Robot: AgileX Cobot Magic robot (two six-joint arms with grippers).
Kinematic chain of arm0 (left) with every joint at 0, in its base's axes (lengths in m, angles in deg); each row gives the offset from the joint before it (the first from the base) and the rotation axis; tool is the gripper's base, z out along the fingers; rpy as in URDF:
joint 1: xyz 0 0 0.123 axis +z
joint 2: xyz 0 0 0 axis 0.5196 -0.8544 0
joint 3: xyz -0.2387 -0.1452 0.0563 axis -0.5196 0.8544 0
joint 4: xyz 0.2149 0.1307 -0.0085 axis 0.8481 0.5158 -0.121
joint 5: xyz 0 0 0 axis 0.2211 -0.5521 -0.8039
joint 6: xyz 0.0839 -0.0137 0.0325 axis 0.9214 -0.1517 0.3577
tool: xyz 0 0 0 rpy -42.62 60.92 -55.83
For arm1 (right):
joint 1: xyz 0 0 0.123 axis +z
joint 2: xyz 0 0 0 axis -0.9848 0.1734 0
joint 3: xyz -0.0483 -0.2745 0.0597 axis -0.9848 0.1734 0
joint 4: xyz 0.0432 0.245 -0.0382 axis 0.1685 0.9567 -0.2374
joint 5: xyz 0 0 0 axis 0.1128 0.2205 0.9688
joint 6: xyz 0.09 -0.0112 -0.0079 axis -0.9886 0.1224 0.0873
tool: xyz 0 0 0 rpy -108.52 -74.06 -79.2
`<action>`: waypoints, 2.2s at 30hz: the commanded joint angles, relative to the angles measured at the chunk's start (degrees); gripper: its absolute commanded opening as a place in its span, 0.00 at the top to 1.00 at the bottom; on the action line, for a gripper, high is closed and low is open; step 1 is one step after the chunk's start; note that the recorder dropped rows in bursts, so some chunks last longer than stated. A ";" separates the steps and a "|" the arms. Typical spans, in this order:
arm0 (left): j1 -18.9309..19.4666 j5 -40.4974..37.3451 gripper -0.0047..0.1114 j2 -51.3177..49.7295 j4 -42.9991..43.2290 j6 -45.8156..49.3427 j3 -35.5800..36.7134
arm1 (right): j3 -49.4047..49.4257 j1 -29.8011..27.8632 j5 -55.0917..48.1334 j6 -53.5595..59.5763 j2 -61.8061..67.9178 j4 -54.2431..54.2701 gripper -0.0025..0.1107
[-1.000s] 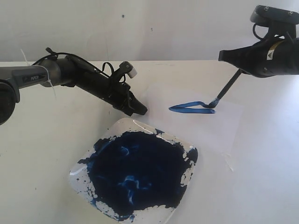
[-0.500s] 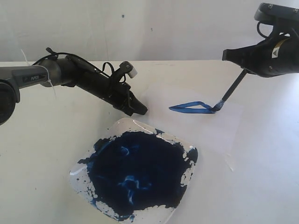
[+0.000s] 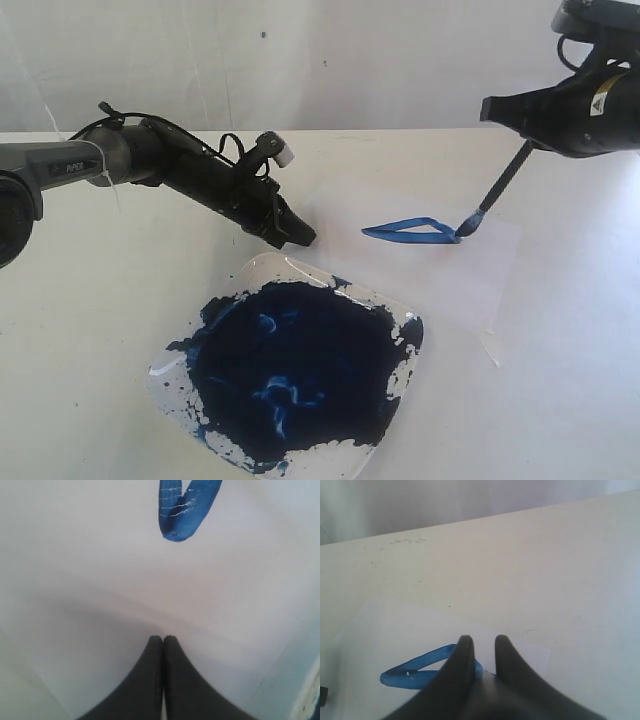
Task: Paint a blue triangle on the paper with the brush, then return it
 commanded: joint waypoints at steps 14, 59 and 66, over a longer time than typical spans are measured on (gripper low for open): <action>1.76 -0.74 0.96 9.80 6.20 -7.64 -0.55 | 0.04 -0.32 -0.14 0.52 -5.56 -0.61 0.98; 11.97 18.01 0.96 94.62 28.72 -32.28 76.98 | 0.04 8.76 -15.03 8.28 -19.60 29.13 0.98; 11.97 21.91 0.96 95.75 20.83 -32.91 79.17 | 0.04 9.37 -10.99 31.98 -13.79 55.36 0.98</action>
